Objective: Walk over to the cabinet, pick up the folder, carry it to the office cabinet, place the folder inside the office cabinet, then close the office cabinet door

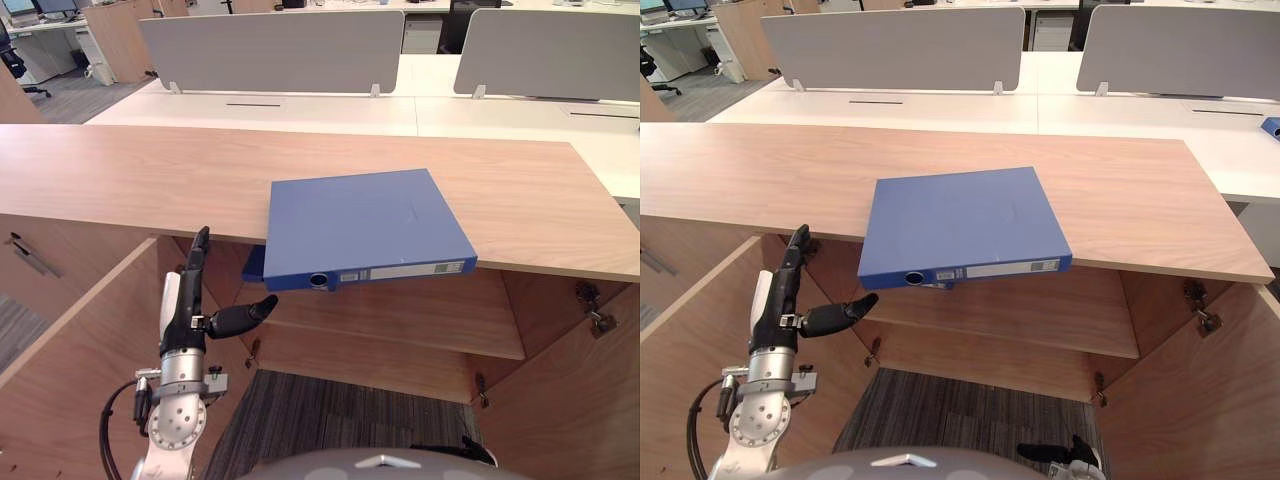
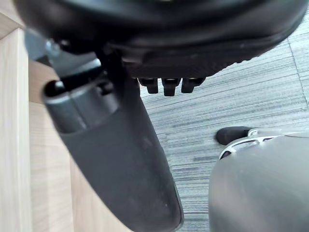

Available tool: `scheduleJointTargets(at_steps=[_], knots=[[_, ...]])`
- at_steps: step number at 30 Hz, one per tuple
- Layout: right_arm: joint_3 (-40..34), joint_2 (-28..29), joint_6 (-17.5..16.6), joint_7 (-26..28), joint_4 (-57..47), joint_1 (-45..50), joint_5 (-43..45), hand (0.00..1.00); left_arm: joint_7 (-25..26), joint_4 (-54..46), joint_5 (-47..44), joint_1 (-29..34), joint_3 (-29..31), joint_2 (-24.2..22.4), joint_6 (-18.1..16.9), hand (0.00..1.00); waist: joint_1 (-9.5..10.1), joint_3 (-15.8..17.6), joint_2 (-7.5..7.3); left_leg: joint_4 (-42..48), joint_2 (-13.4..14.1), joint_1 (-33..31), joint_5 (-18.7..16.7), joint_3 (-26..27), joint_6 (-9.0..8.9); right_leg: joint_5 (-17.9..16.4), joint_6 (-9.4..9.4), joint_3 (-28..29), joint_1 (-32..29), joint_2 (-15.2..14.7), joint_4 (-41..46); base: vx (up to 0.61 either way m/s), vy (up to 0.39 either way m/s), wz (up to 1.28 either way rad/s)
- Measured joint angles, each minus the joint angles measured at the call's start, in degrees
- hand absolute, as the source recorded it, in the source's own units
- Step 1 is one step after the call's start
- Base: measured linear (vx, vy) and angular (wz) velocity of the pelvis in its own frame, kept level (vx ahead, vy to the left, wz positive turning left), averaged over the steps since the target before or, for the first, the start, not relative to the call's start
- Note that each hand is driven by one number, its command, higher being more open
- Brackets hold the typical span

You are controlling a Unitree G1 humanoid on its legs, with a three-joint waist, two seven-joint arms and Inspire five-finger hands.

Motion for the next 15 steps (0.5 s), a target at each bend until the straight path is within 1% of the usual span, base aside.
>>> scheduleJointTargets(at_steps=[2, 7, 11, 15], knots=[[0.00, -0.09, 0.16, 0.19, 0.05, 0.00, -0.20, 1.00, -0.04, -0.87, 0.00, -0.03, -0.01, 0.54, -0.01, 1.00, -0.05, -0.02, 0.05, 0.00, 0.02, 0.01, 0.00, -0.98, 0.00, 0.01, -0.01, 0.03, 0.05, 0.04, -0.05, 0.00, 0.000, 0.00], [0.04, -0.35, 0.30, 0.87, 0.09, 0.00, -0.32, 1.00, -0.11, -1.57, 1.13, -0.46, -0.02, 3.69, -0.05, 1.00, -0.07, -0.23, 0.37, 0.00, 0.03, 0.08, -0.02, -1.04, 0.01, 0.07, -0.11, 0.19, 0.06, 0.04, -0.06, 0.00, 0.000, 0.00], [0.08, -0.47, 0.43, 0.97, 0.26, 0.01, -1.93, 1.00, -0.14, -1.81, 2.31, -1.90, -0.04, 5.04, -0.17, 1.00, -0.16, -0.30, 0.43, -0.02, 0.06, 0.27, -0.03, -1.02, 0.00, 0.13, -0.17, 0.37, 0.10, 0.04, 0.05, -0.04, -0.004, -0.02], [0.09, -0.42, 0.44, 1.12, 0.75, 0.69, -1.94, 1.00, -0.42, -6.93, 2.35, -1.90, -0.67, 5.54, -0.37, 1.00, -0.28, -1.16, 0.08, 0.01, 0.12, 0.30, -0.20, -0.52, -0.27, 0.33, 0.16, 1.59, -0.26, 0.05, 0.08, -0.03, -0.001, -0.09]])
